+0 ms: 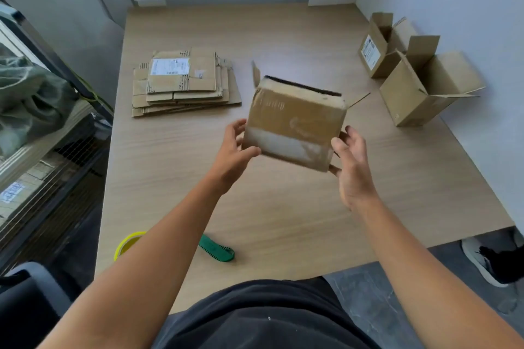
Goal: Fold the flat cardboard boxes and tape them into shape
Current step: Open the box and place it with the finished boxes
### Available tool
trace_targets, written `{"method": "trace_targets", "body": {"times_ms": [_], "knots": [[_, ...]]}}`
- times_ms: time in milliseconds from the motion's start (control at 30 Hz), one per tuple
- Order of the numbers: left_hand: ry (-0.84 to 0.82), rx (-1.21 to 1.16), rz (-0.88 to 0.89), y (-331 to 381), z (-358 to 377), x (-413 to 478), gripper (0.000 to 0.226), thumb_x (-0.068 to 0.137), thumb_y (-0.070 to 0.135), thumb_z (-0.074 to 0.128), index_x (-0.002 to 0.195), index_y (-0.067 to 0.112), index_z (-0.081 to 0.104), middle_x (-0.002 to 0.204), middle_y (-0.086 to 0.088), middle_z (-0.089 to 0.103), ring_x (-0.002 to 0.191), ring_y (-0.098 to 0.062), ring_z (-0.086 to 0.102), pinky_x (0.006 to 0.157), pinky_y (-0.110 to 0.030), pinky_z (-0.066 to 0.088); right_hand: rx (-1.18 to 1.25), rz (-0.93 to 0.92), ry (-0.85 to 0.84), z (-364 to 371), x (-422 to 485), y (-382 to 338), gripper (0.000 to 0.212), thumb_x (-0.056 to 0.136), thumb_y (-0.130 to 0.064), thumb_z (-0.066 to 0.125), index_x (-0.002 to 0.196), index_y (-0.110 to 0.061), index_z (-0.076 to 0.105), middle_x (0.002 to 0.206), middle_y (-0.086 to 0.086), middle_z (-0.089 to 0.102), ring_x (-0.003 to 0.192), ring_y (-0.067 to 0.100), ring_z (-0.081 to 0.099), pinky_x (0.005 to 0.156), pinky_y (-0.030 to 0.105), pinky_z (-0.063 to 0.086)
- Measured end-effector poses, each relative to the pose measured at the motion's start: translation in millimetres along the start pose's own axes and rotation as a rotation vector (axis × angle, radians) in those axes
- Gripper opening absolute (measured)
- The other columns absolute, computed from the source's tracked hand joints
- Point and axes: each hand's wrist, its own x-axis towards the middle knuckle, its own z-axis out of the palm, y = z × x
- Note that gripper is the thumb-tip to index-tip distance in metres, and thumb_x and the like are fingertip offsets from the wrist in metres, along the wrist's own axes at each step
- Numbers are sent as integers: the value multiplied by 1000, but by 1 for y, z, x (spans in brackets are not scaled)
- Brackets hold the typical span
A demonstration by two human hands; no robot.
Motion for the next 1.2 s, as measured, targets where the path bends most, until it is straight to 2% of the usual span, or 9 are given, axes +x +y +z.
{"method": "trace_targets", "body": {"times_ms": [167, 400, 500, 567, 700, 833, 967, 1067, 1200], "knots": [[133, -34, -232, -15, 13, -24, 79, 71, 76, 64, 127, 21, 51, 121, 0, 62, 112, -18, 63, 87, -37, 55, -186, 90, 18, 3, -19, 25, 85, 80, -59, 63, 151, -32, 25, 126, 2, 56, 116, 18, 61, 98, 51, 52], [278, 29, -442, -36, 26, -55, 109, 58, 101, 45, 129, 18, 45, 122, -2, 56, 110, -21, 53, 86, -39, 42, -190, 293, -54, -20, -60, 71, 78, 72, -90, 55, 137, -49, 40, 138, -6, 60, 120, 22, 63, 86, 48, 57], [373, 50, -555, -34, 36, -61, 130, 59, 100, 50, 155, 15, 23, 162, -6, 22, 144, -33, 30, 116, -55, 31, -231, 311, -96, -28, -70, 73, 68, 78, -77, 61, 136, -45, 51, 139, -13, 59, 127, 19, 58, 97, 51, 55], [415, 24, -608, -32, 46, -64, 137, 60, 94, 61, 160, 20, 4, 167, -1, 1, 149, -34, 21, 117, -54, 29, -362, 232, -101, -28, -77, 67, 45, 82, -60, 65, 123, -44, 59, 123, -15, 67, 118, 15, 62, 88, 34, 57], [484, -72, -646, -25, 63, -62, 138, 64, 75, 78, 158, 27, -11, 166, -5, -2, 145, -36, 29, 112, -50, 35, -781, -162, 42, -30, -79, 49, 82, 89, -30, 74, 153, -32, 22, 141, -4, 38, 129, 9, 37, 98, 18, 36], [511, -62, -560, -26, 67, -56, 123, 70, 46, 78, 156, 35, -10, 159, -10, 15, 125, -33, 45, 104, -49, 44, -1231, -470, -224, -19, -54, 27, 74, 90, -36, 71, 153, -20, 35, 150, 5, 38, 142, 28, 32, 118, 42, 32], [331, -184, -437, -26, 59, -56, 98, 71, 39, 60, 155, 36, 10, 155, -9, 32, 128, -33, 45, 106, -50, 41, -1336, -258, -447, -2, -29, 25, 79, 91, -56, 62, 156, -32, 24, 154, 1, 37, 137, 25, 43, 108, 44, 44], [157, -243, -380, -30, 51, -59, 50, 76, 42, 45, 117, 14, 50, 115, -11, 58, 112, -32, 53, 96, -46, 43, -1331, -141, -472, 5, -27, 34, 87, 86, -70, 57, 157, -38, 18, 156, 4, 41, 136, 26, 48, 102, 43, 49], [106, -232, -375, -45, 32, -63, 34, 98, 47, 45, 108, 20, 61, 104, -8, 69, 97, -26, 65, 76, -37, 54, -1168, -35, -397, 0, -36, 48, 73, 97, -50, 55, 157, -36, 17, 160, 5, 36, 140, 28, 44, 106, 45, 45]]}}
